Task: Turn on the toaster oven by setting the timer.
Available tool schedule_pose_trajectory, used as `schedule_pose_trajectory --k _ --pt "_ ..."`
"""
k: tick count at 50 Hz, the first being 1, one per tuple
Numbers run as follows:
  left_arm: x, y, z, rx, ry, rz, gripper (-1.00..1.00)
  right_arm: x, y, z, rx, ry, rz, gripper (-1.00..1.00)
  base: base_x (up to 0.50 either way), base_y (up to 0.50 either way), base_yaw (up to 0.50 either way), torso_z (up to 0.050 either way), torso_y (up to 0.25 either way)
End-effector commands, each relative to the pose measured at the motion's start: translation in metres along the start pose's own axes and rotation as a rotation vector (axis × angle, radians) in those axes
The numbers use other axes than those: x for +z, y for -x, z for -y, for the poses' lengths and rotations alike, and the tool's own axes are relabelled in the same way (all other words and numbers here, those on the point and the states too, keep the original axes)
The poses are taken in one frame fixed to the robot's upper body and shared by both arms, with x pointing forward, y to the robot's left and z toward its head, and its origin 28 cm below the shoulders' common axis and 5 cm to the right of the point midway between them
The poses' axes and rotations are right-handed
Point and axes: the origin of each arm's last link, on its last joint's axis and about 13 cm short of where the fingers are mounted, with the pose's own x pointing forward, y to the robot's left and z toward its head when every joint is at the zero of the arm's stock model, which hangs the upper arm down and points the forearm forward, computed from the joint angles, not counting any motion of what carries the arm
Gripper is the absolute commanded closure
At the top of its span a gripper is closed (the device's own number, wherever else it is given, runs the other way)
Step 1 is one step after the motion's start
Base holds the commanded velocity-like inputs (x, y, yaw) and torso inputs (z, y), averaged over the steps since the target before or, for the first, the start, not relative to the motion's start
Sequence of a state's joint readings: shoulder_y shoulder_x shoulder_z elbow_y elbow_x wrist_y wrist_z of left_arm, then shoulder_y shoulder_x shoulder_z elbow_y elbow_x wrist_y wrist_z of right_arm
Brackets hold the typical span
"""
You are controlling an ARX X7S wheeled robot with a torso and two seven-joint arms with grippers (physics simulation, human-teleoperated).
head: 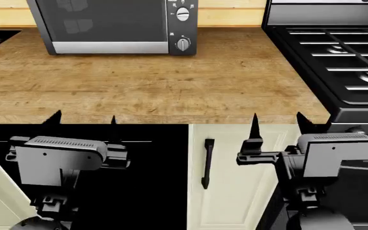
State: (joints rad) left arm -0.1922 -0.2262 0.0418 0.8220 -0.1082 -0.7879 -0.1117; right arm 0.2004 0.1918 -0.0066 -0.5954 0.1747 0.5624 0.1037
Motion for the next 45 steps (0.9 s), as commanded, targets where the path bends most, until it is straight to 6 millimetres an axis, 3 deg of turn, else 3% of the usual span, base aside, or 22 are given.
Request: schedule_pose_trajectory --k 1,9,26,34,45 --pt "0.051 -0.004 -0.012 -0.012 -0.046 0.036 -1.0 0.046 -0.011 0.008 0.035 0.018 0.033 -1.0 0.0 0.0 0.0 0.0 0.0" --pt "0.084 -0.011 -0.012 -0.102 -0.004 0.004 -1.0 0.076 -0.023 0.013 -0.013 -0.01 -0.006 -1.0 0.0 0.0 0.0 0.0 0.0" --pt "0.121 -0.06 -0.04 0.028 -0.017 -0.044 -1.0 0.125 -0.064 0.011 -0.071 -0.019 0.026 -1.0 0.0 0.0 0.0 0.0 0.0" --pt "0.12 -0.079 -0.052 0.082 0.019 -0.086 -1.0 0.131 -0.081 0.006 -0.052 -0.013 0.011 -1.0 0.0 0.0 0.0 0.0 0.0" --pt "0.124 -0.08 -0.053 0.09 0.019 -0.078 -1.0 0.134 -0.082 0.009 -0.05 -0.009 0.028 -1.0 0.0 0.0 0.0 0.0 0.0"
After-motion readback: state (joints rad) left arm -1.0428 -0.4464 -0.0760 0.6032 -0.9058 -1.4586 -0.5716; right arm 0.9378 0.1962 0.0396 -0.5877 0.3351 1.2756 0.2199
